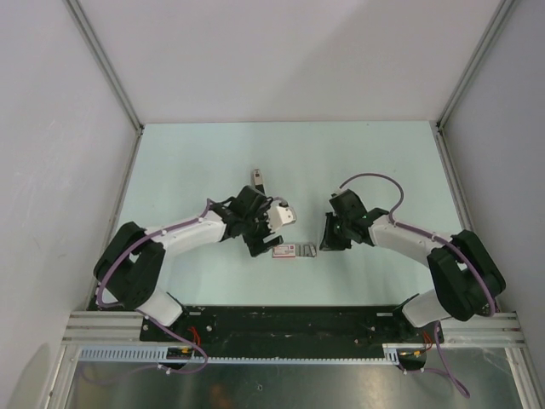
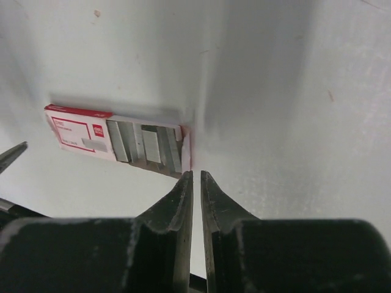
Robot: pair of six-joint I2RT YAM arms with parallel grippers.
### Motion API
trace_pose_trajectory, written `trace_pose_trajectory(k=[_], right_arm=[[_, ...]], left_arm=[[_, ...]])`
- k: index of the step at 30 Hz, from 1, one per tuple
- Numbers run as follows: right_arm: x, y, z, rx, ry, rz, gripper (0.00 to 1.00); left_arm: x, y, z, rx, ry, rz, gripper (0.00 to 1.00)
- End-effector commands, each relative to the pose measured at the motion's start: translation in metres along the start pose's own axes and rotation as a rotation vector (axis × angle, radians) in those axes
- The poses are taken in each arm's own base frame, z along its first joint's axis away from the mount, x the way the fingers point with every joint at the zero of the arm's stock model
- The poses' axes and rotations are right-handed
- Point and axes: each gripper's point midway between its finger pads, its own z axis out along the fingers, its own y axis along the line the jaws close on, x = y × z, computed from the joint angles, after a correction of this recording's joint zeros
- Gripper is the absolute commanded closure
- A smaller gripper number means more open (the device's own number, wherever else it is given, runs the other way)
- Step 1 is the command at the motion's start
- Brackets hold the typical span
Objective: Unload the staples from the stapler
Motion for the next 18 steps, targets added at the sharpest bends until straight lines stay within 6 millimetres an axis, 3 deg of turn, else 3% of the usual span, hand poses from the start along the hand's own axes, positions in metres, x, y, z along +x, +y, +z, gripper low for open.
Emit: trace_pose_trajectory(k=[1, 18], right_arm=[[-0.005, 0.017, 0.006, -0.086, -0.007, 0.022, 0.86], [0.007, 0.029, 0.025, -0.106, 0.025, 0.013, 0.9]], left_arm=[[-0.006, 0.003, 0.005, -0.013, -0.003, 0.048, 0.11], [-0.007, -0.004, 0.024, -0.006, 0.032, 0.091, 0.12]])
